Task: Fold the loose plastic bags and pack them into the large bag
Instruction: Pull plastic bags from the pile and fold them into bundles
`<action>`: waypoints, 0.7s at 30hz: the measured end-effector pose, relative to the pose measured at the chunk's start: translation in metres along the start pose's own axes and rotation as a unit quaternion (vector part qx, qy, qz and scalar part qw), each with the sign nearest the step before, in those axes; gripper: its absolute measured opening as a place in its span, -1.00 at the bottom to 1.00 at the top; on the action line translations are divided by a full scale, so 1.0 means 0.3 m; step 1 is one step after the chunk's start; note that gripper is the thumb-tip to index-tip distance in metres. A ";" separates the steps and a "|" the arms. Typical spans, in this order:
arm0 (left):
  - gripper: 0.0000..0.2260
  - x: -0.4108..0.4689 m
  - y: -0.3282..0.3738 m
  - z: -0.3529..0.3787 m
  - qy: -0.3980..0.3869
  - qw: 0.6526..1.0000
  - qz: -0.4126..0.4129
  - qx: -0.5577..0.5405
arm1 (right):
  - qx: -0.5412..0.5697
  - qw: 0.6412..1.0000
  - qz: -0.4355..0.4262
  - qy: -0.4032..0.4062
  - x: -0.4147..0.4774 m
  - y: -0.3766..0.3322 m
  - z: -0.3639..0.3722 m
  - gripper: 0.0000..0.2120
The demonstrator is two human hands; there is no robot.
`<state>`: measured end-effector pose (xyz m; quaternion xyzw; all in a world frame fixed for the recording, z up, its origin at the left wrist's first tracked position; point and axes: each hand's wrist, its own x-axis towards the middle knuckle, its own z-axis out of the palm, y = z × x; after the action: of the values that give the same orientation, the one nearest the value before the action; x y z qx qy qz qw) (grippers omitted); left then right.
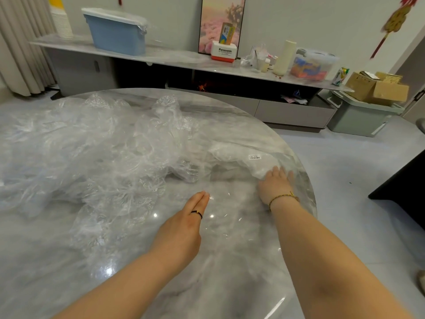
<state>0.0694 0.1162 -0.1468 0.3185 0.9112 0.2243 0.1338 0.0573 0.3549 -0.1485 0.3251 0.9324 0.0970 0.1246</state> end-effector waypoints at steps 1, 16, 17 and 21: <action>-0.33 0.001 -0.001 0.002 0.000 1.000 0.001 -0.001 | -0.005 1.000 0.012 0.001 0.010 0.007 -0.007 -0.50; -0.55 0.069 0.047 -0.013 -0.038 0.997 0.035 0.063 | 0.023 0.997 -0.024 0.065 -0.064 -0.020 0.037 -0.50; -0.56 0.065 0.046 -0.017 -0.037 0.996 0.041 0.077 | 0.033 0.997 -0.030 0.059 -0.081 -0.020 0.047 -0.50; -0.59 -0.007 0.001 -0.052 -0.023 0.991 0.061 0.116 | 0.071 0.995 -0.069 0.019 -0.203 -0.045 0.039 -0.59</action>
<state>0.0651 0.1100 -0.1329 0.3916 0.9068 0.1172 0.1025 0.0989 0.3072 -0.1529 0.2657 0.9594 0.0277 0.0902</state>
